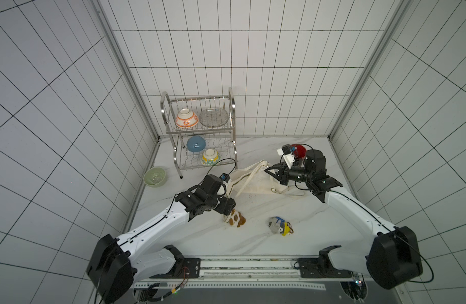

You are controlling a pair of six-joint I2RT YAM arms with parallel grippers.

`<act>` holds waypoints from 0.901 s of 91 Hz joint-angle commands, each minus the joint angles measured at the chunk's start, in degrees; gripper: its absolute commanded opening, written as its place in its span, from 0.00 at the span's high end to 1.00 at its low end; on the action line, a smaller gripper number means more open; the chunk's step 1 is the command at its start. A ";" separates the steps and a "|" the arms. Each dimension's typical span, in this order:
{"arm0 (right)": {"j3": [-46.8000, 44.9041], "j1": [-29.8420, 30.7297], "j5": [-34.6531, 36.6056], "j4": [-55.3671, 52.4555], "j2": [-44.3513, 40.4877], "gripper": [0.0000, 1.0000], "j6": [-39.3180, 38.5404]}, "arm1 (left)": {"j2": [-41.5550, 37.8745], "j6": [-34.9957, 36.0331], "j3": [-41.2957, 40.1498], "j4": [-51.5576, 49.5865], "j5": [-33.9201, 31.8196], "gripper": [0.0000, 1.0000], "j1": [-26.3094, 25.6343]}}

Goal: Remove the decoration from the bag
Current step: Adjust the bag at the center of the board.

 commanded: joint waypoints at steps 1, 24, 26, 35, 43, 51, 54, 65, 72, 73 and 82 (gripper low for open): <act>-0.40 -0.30 -0.93 3.07 -0.76 1.00 0.95 | -0.06 -0.11 1.14 7.07 -1.37 0.23 -0.50; -1.08 -0.23 -1.27 4.38 -0.62 1.00 2.37 | 5.12 1.18 1.89 6.53 -3.71 0.39 -0.66; -1.28 -0.22 -1.32 4.44 -0.62 1.00 2.49 | 5.29 1.33 2.06 6.56 -3.77 0.41 -0.72; -1.82 -0.22 -1.25 4.75 -0.80 1.00 2.82 | 6.30 2.28 2.81 6.18 -4.36 0.46 -1.63; -1.95 -0.26 -1.22 4.83 -0.80 1.00 3.05 | 7.17 2.87 3.12 6.07 -4.72 0.52 -2.38; -2.20 -0.21 -1.17 5.01 -0.88 1.00 3.08 | 7.83 3.31 3.41 6.00 -4.71 0.63 -2.68; -2.28 -0.24 -1.12 5.01 -0.95 1.00 3.15 | 8.04 3.46 3.57 6.00 -4.54 0.68 -2.68; -2.96 -0.22 -1.11 5.49 -1.07 1.00 3.56 | 8.40 3.91 4.11 6.07 -3.13 0.82 -2.80; -3.24 -0.22 -1.10 5.67 -1.27 1.00 3.66 | 8.47 4.04 4.32 5.98 -2.10 0.93 -2.80; -3.24 -0.22 -1.10 5.67 -1.27 1.00 3.66 | 8.49 4.04 4.33 5.88 -2.04 0.94 -2.83; -3.49 -0.30 -0.78 5.51 -1.40 1.00 3.54 | 8.22 4.16 5.46 4.43 -1.91 1.00 -2.68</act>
